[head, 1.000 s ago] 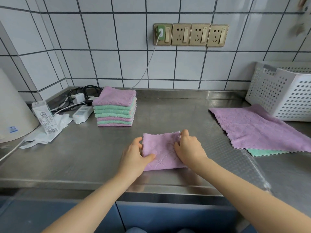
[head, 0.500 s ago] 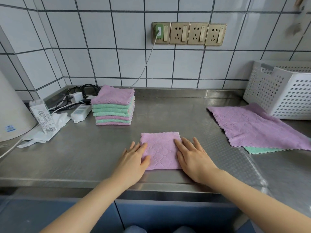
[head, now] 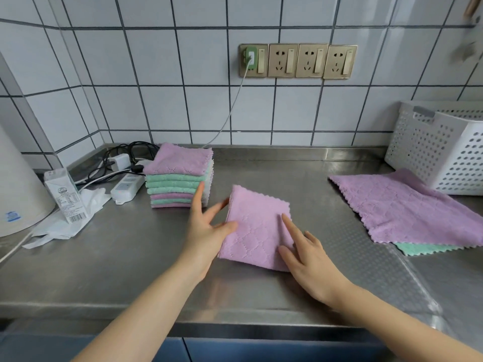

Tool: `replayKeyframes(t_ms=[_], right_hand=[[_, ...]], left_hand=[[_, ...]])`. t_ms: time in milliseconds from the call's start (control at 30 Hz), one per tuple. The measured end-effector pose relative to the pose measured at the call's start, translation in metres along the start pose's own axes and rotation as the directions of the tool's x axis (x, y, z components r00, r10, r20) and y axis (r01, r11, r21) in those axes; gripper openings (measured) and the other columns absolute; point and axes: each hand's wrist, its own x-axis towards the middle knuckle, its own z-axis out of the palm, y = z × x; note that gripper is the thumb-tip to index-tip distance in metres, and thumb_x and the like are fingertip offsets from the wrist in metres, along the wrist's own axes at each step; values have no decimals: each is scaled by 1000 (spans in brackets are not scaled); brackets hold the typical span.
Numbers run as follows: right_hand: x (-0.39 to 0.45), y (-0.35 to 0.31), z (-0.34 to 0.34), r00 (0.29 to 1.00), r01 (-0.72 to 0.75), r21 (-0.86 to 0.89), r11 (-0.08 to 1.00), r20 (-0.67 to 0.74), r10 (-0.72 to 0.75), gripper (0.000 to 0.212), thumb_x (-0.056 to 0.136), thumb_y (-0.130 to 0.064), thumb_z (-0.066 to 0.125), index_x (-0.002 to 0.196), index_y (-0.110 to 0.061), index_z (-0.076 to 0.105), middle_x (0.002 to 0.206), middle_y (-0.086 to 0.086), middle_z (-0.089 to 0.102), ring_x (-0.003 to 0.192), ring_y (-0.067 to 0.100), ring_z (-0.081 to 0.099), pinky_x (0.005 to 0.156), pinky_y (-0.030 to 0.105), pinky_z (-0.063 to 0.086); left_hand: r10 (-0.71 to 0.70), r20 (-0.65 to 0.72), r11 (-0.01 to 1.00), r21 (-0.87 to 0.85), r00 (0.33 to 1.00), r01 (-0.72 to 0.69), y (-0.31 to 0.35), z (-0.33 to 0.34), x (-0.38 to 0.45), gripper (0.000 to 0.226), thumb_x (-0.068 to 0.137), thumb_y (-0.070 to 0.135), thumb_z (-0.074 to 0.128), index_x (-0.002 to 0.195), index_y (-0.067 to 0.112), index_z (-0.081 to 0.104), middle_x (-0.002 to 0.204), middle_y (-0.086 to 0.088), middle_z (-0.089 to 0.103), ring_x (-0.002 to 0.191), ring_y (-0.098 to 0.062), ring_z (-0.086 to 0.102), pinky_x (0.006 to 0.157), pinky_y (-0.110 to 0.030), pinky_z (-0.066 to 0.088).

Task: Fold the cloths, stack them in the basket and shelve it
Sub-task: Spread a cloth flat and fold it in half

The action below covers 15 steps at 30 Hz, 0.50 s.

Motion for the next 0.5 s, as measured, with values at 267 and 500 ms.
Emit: replayKeyframes(t_ms=[267,500], right_hand=[[107,-65,-11,976,173,471,865,-201,-86,67,89,-17,57,143,-42,26,143,-20,41,103,12,52,105,44,42],[227,-135,8,979,137,335,932,-187,-76,55,91,-12,52,144,-15,36,141,10,47,124,28,48,105,33,38]], left_hand=[[386,-40,922,32,922,-385,89,-35,80,86,78,-18,62,137,37,33,123,-1,62,92,-10,67,84,-38,55],[497,-167,773,531,852,-347,118,-99,169,28,85,3,63,110,14,64,109,6,62,83,13,59,71,-4,42]])
